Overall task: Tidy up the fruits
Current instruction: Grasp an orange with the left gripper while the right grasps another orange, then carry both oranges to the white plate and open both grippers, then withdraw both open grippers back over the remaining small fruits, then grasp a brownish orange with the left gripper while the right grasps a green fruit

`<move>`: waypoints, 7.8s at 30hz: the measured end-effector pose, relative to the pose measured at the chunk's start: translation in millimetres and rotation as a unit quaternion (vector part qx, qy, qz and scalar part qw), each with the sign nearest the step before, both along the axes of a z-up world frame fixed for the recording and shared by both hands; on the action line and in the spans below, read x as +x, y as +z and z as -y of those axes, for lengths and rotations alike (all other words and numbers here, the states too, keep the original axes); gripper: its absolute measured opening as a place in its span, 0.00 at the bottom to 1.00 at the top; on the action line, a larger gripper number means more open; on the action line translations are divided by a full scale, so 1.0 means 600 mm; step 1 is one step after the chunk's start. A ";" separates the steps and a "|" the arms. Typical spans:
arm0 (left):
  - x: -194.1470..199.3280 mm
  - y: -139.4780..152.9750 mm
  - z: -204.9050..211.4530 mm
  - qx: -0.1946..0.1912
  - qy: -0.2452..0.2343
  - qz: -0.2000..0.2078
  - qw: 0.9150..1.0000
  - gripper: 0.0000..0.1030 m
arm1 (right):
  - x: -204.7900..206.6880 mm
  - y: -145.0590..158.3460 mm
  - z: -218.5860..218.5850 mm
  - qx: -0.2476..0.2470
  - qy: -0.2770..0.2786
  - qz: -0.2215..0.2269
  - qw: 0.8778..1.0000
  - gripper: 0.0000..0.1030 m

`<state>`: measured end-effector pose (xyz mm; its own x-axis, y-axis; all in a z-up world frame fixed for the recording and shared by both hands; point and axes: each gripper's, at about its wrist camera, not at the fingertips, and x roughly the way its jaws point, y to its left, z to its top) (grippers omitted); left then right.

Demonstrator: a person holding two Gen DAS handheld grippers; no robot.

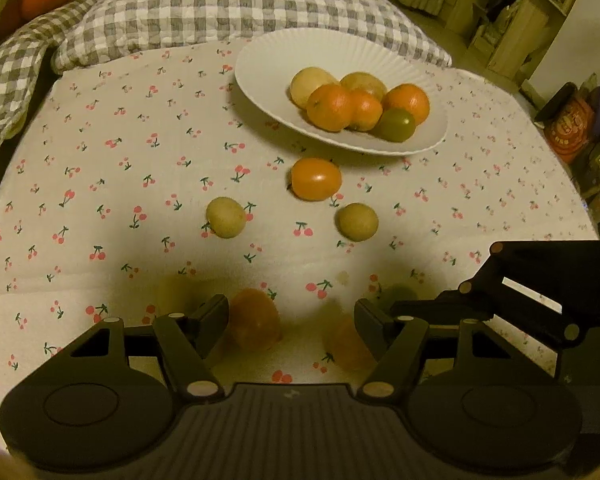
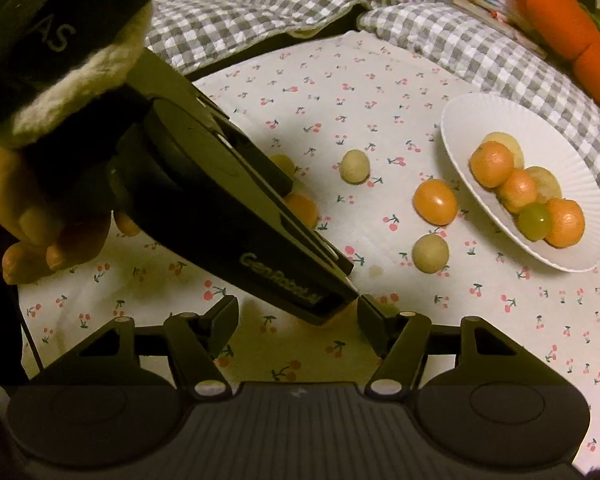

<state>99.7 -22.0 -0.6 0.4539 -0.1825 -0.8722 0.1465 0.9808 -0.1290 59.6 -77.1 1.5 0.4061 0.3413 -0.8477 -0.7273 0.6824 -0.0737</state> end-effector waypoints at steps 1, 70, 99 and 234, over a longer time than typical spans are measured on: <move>0.001 -0.001 -0.001 -0.001 0.001 0.001 1.000 0.57 | 0.001 -0.002 -0.001 -0.001 -0.001 -0.001 1.000 0.57; 0.154 0.084 -0.037 -0.089 0.108 0.123 0.982 0.14 | 0.172 0.070 0.254 0.201 -0.357 0.082 0.909 0.30; 0.223 0.025 -0.017 -0.097 0.088 0.110 0.985 0.20 | 0.224 0.038 0.231 0.169 -0.350 0.092 0.917 0.33; 0.123 0.003 0.037 -0.027 0.026 0.046 0.998 0.23 | 0.057 -0.008 0.089 0.075 -0.220 -0.002 0.973 0.24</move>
